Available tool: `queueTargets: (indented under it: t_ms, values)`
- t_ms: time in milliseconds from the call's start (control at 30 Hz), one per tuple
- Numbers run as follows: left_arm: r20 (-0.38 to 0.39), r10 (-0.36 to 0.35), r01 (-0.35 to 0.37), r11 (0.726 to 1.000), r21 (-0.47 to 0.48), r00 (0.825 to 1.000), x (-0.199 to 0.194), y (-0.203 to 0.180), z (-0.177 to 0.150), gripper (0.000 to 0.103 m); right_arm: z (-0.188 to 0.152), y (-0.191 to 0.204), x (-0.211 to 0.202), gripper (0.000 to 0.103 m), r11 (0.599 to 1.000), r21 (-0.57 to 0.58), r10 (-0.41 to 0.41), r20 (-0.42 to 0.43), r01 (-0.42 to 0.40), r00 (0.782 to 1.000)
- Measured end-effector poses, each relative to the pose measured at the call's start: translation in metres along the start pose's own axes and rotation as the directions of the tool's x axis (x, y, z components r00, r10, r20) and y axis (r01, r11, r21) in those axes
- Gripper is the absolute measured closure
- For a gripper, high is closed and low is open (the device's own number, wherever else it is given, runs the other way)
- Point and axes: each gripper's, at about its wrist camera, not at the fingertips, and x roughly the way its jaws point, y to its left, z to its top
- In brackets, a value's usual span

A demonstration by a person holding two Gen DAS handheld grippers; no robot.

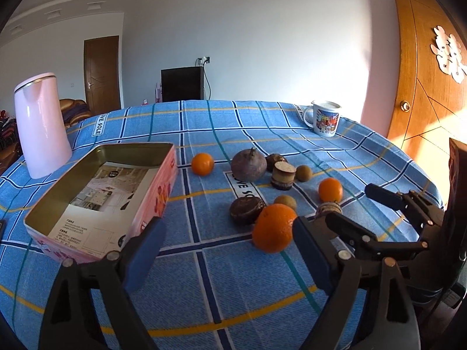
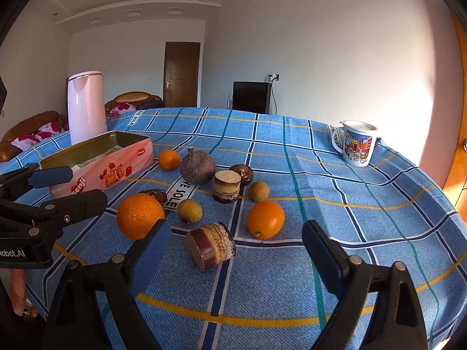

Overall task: Organize fruits
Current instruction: 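Grasp the brown striped canister with the right tool while the left tool grasps a large orange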

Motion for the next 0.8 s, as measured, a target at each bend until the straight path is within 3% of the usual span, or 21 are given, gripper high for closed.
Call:
queueTargets:
  t_ms: [167, 233, 300, 500, 633, 800]
  values:
    - [-0.018, -0.028, 0.028, 1.0, 0.004, 0.999, 0.004, -0.005, -0.002, 0.018, -0.002, 0.004, 0.01, 0.037, 0.998, -0.006, 0.056, -0.048, -0.056, 0.997]
    - [-0.029, -0.04, 0.04, 0.999, 0.001, 0.999, 0.006, -0.005, -0.002, 0.018, -0.003, 0.004, 0.017, 0.047, 0.997, -0.002, 0.083, -0.074, -0.083, 0.994]
    - [-0.038, -0.046, 0.046, 0.999, 0.003, 0.998, 0.008, -0.007, -0.002, 0.019, -0.005, 0.002, 0.024, 0.063, 0.991, 0.025, 0.135, -0.108, -0.133, 0.985]
    - [-0.068, -0.076, 0.078, 0.997, 0.025, 0.995, 0.017, -0.018, 0.0, 0.027, -0.008, -0.001, 0.018, 0.065, 0.987, 0.042, 0.156, -0.083, -0.153, 0.984]
    - [-0.109, -0.095, 0.098, 0.995, 0.019, 0.989, 0.029, -0.022, 0.0, 0.033, -0.006, -0.009, 0.01, 0.065, 0.993, 0.049, 0.107, -0.054, -0.104, 0.993]
    - [-0.159, -0.13, 0.13, 0.991, -0.006, 0.979, 0.043, -0.023, -0.002, 0.053, -0.004, -0.02, 0.002, 0.065, 0.993, 0.073, 0.097, -0.027, -0.095, 0.995]
